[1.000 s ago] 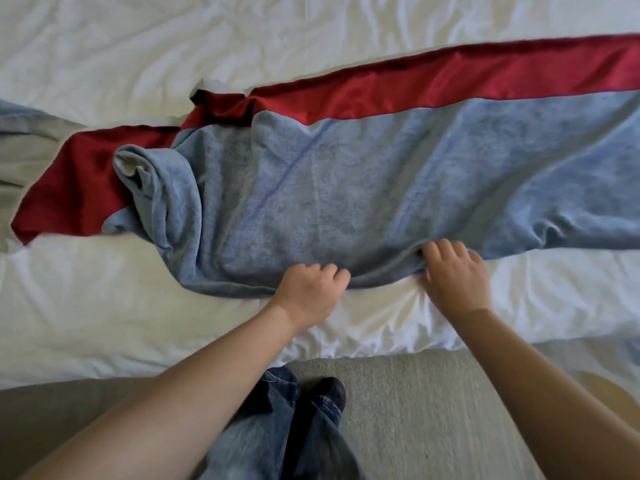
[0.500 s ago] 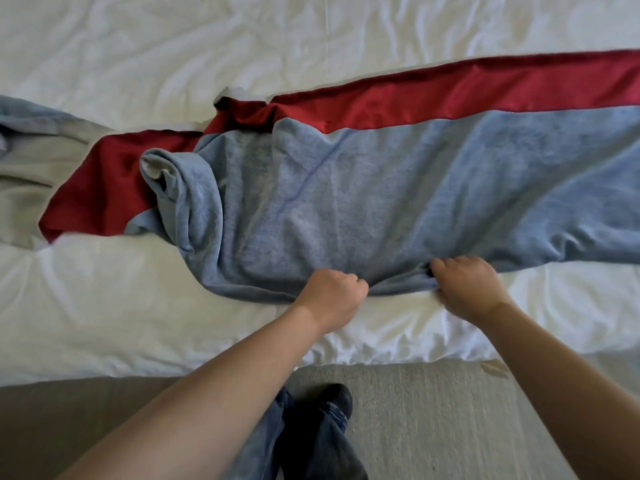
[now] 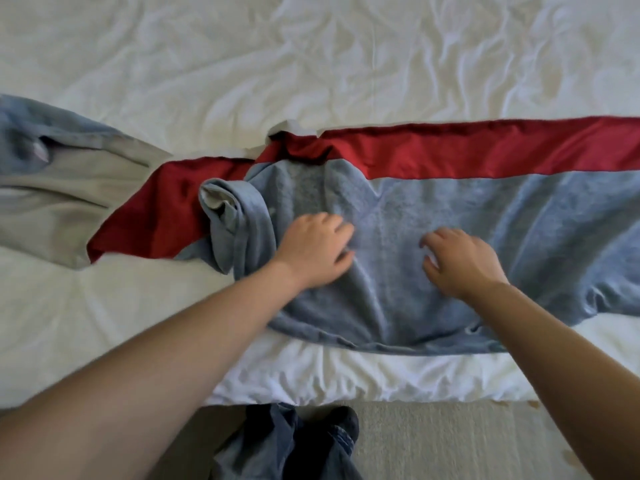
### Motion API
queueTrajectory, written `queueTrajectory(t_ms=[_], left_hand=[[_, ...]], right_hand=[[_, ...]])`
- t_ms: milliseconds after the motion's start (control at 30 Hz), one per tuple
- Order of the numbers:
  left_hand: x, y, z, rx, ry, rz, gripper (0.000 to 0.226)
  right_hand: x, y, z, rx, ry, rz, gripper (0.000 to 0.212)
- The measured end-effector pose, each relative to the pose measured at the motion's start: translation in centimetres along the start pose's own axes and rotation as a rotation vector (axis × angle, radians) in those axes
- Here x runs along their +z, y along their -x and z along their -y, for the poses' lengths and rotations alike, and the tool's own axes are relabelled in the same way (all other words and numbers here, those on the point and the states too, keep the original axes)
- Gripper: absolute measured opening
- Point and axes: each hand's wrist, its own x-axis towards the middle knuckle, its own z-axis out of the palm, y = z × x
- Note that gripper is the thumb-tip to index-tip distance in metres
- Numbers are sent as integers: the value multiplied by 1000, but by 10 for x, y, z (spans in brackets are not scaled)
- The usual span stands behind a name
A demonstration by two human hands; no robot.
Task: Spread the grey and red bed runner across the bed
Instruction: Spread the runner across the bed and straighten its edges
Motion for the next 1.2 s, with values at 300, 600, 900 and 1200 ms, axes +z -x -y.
queueTrajectory(t_ms=[300,600,900,1200], left_hand=[[-39,-15,134,-137,-108,-59,31],[-11,-49,185,-357,-108,42,19],[10,-51,239,-609,-78,242,26],[-34,-34,336,-757,-381,235,25]], right_hand=[[-66,-125,103,-118,-51,-240,22],[-54,-210,153,-231,-133,-261,40],[-34,-286,155,-215,-83,-181,53],[-56,-346,167,-291,-176,-267,50]])
